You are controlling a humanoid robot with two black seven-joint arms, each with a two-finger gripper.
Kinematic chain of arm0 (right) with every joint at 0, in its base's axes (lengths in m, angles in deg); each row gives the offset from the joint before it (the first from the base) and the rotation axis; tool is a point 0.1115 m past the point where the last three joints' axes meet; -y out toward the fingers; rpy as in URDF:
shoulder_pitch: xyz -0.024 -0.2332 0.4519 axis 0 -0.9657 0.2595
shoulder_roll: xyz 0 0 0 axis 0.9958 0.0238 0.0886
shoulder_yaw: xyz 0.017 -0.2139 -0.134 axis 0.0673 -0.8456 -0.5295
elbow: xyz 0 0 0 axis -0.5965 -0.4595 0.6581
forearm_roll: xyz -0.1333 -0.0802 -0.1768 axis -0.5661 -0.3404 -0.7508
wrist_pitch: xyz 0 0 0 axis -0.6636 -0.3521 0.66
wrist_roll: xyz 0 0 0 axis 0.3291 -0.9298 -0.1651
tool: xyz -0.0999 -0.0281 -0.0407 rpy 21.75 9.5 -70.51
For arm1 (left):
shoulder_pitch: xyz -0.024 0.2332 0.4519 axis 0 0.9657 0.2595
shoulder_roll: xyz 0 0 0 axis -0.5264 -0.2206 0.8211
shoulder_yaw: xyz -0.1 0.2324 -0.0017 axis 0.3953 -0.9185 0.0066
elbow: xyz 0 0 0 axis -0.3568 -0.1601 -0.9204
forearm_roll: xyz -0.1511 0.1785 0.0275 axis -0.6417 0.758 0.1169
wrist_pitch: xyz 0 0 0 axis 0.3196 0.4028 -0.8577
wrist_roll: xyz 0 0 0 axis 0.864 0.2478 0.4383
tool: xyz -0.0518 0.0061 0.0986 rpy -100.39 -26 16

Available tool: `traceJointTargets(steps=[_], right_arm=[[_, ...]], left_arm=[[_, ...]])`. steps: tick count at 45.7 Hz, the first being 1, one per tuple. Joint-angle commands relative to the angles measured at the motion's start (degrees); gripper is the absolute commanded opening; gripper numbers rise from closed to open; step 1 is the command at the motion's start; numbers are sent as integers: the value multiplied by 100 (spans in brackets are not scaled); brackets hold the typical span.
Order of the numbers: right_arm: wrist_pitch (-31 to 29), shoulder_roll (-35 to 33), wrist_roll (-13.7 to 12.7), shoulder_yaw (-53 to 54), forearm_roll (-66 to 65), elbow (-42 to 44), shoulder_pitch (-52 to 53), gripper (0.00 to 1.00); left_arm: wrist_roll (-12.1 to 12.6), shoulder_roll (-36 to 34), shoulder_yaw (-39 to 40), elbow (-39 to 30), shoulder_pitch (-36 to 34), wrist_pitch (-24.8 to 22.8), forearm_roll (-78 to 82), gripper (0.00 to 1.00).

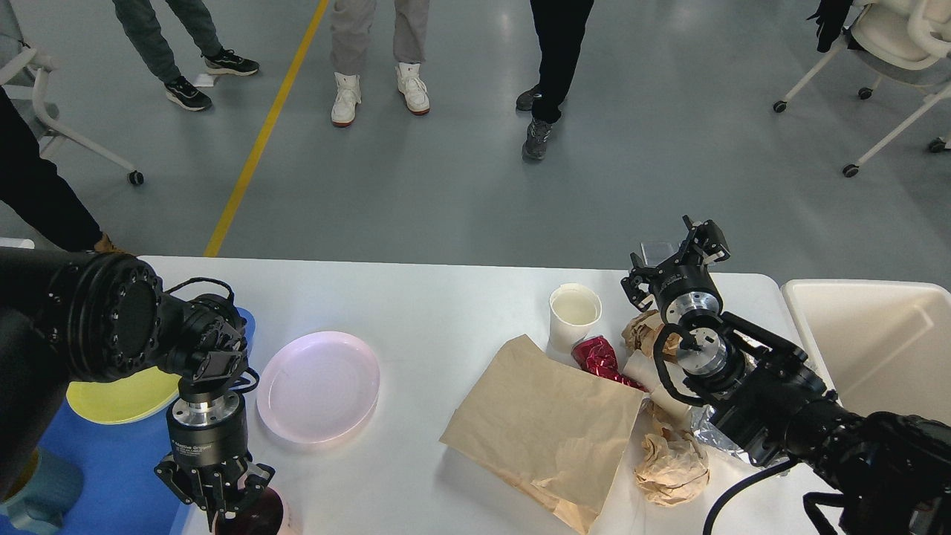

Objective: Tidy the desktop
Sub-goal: 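Lift the pink mug with the left gripper over the pink plate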

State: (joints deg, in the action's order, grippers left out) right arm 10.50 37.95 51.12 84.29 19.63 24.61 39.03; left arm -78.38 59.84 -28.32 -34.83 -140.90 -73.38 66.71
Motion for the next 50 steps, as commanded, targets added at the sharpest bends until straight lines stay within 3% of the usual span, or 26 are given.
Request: traceJointTargets(steps=[1, 30, 38, 50], right_arm=[[0, 0, 0, 0, 0, 0, 0, 100], [0, 0, 0, 0, 0, 0, 0, 100], [0, 0, 0, 0, 0, 0, 0, 100], [0, 0, 0, 0, 0, 0, 0, 100]], left_arm=[[-8, 0, 45, -16, -188, 0, -56, 0], [-70, -88, 247, -350, -2825, 0, -65, 0], [-61, -281, 194, -851, -3581, 0, -56, 0], [-52, -491, 168, -860, -3539, 0, -65, 0]])
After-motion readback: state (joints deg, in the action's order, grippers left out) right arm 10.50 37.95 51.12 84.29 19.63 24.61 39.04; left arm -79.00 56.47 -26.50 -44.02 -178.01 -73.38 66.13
